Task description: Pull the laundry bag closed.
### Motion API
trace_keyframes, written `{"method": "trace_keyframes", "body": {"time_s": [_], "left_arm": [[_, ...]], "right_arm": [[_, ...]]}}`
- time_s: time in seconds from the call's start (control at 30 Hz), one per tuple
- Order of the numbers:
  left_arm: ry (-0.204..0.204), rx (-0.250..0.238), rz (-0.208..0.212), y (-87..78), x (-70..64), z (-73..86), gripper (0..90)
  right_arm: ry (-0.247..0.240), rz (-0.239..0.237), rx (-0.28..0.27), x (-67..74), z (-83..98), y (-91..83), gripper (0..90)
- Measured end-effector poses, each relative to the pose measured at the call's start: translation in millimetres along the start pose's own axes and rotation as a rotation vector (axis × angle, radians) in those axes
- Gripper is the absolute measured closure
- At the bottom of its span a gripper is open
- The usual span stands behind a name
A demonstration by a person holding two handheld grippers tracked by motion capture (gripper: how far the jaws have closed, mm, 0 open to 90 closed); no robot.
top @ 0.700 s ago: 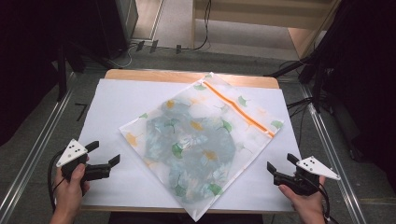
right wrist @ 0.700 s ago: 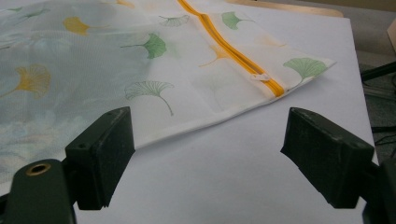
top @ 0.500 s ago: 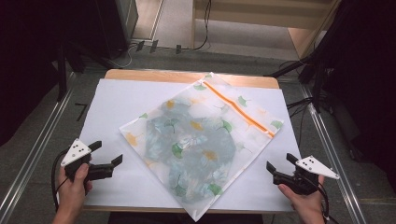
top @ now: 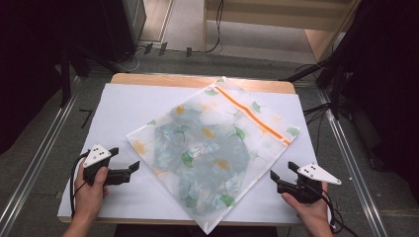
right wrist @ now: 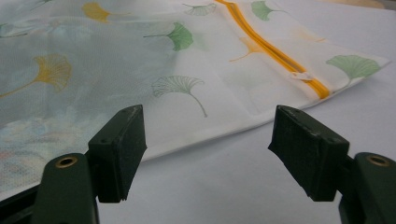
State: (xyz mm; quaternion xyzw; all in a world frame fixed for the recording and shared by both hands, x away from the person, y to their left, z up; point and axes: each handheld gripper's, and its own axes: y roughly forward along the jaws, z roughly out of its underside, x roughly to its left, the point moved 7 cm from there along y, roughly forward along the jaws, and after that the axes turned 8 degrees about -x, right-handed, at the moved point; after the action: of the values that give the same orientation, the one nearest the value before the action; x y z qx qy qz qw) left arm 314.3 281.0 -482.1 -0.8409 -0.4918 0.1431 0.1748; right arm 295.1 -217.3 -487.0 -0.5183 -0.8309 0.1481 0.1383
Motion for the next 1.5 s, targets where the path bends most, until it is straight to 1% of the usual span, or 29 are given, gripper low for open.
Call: {"method": "trace_keyframes", "body": {"time_s": [0.03,0.13,0.2,0.23,0.33,0.37,0.4,0.43,0.47,0.53,0.6,0.77,0.8,0.87,0.9,0.93,0.97,1.0,1.03,1.07,1.1,1.13,1.17,1.23,1.27,1.3,1.37,1.47,1.5], "left_arm": [[-0.026,0.017,-0.029,6.6,5.6,1.2,14.3],[-0.051,0.026,-0.02,13.4,7.7,0.0,14.2],[-0.031,0.052,-0.051,23.5,11.8,-2.3,14.3],[-0.031,0.052,-0.051,23.5,11.8,-2.3,14.7],[-0.054,0.071,-0.068,32.0,17.0,-4.2,14.7],[-0.095,0.081,-0.061,36.7,18.7,-5.3,14.7],[-0.119,0.09,-0.055,38.2,19.0,-5.4,14.6],[-0.119,0.09,-0.055,38.2,19.0,-5.4,14.6],[-0.161,0.098,-0.045,42.0,18.4,-4.6,14.6],[-0.175,0.114,-0.027,44.5,15.9,-3.3,14.5],[-0.172,0.122,-0.025,45.5,14.6,-2.9,14.6],[-0.227,0.153,0.027,53.0,7.4,-0.3,15.0],[-0.248,0.161,0.04,54.8,5.3,0.4,15.0],[-0.339,0.159,0.108,57.6,-0.8,-0.2,15.8],[-0.346,0.16,0.118,58.3,-4.2,-0.3,20.0],[-0.304,0.172,0.116,60.0,-10.7,0.3,21.9],[-0.304,0.172,0.116,60.0,-10.7,0.3,23.8],[-0.291,0.173,0.117,60.9,-13.3,0.7,23.8],[-0.273,0.174,0.117,61.6,-15.0,1.2,27.7],[-0.234,0.174,0.083,63.2,-15.8,1.9,39.1],[-0.234,0.174,0.083,63.2,-15.8,1.9,46.9],[-0.228,0.18,0.061,63.6,-14.7,2.0,46.9],[-0.237,0.185,0.053,63.7,-13.3,1.9,61.8],[-0.272,0.201,0.055,62.4,-8.7,4.6,78.0],[-0.272,0.201,0.055,62.4,-8.7,4.6,86.2],[-0.292,0.204,0.07,60.9,-6.7,5.2,90.0],[-0.33,0.191,0.097,57.6,-2.7,4.0,90.0],[-0.312,0.194,0.097,54.4,0.2,3.4,90.0],[-0.291,0.196,0.092,54.3,-0.2,3.3,90.0]], "right_arm": [[-0.004,-0.001,0.003,1.4,0.2,1.6,28.6],[0.0,-0.005,0.002,4.5,-0.2,5.4,29.7],[-0.007,-0.009,0.005,6.1,0.4,7.8,30.1],[-0.007,-0.009,0.005,6.1,0.4,7.8,30.1],[-0.014,-0.012,0.013,8.9,2.2,10.1,30.1],[-0.018,-0.013,0.011,8.9,2.1,10.1,30.1],[-0.019,-0.012,0.011,9.0,2.2,9.7,30.1],[-0.019,-0.012,0.011,9.0,2.2,9.7,30.1],[-0.022,-0.011,0.011,7.9,2.6,8.9,30.0],[-0.019,-0.009,0.012,6.9,3.2,8.1,30.0],[-0.016,-0.002,0.012,5.6,3.7,7.3,30.0],[-0.018,0.001,0.011,5.3,4.2,6.5,29.9],[-0.018,0.001,0.011,5.3,4.2,6.5,29.9],[-0.021,-0.002,0.01,5.8,3.9,6.7,29.9],[-0.024,-0.001,0.012,6.0,4.0,7.0,29.9],[-0.024,0.0,0.013,6.1,4.1,7.4,29.9],[-0.025,-0.002,0.014,6.0,4.4,8.0,29.9],[-0.025,-0.002,0.014,6.0,4.4,8.0,29.9],[-0.024,-0.001,0.015,6.0,4.5,8.4,29.9],[-0.024,-0.001,0.016,6.6,4.7,9.4,29.9],[-0.024,-0.001,0.016,6.6,4.7,9.4,29.9],[-0.023,-0.001,0.017,7.2,4.9,9.7,29.9],[-0.03,-0.008,0.02,8.5,5.2,10.1,30.0],[-0.032,-0.008,0.02,9.2,5.5,10.2,30.0],[-0.032,-0.008,0.02,9.2,5.5,10.2,30.0],[-0.032,-0.01,0.019,9.2,5.4,10.0,30.1],[-0.03,-0.012,0.02,8.8,5.4,9.8,30.3],[-0.021,0.002,0.016,4.2,4.6,9.4,33.8],[-0.023,0.008,0.02,2.1,4.2,9.6,35.3]]}}
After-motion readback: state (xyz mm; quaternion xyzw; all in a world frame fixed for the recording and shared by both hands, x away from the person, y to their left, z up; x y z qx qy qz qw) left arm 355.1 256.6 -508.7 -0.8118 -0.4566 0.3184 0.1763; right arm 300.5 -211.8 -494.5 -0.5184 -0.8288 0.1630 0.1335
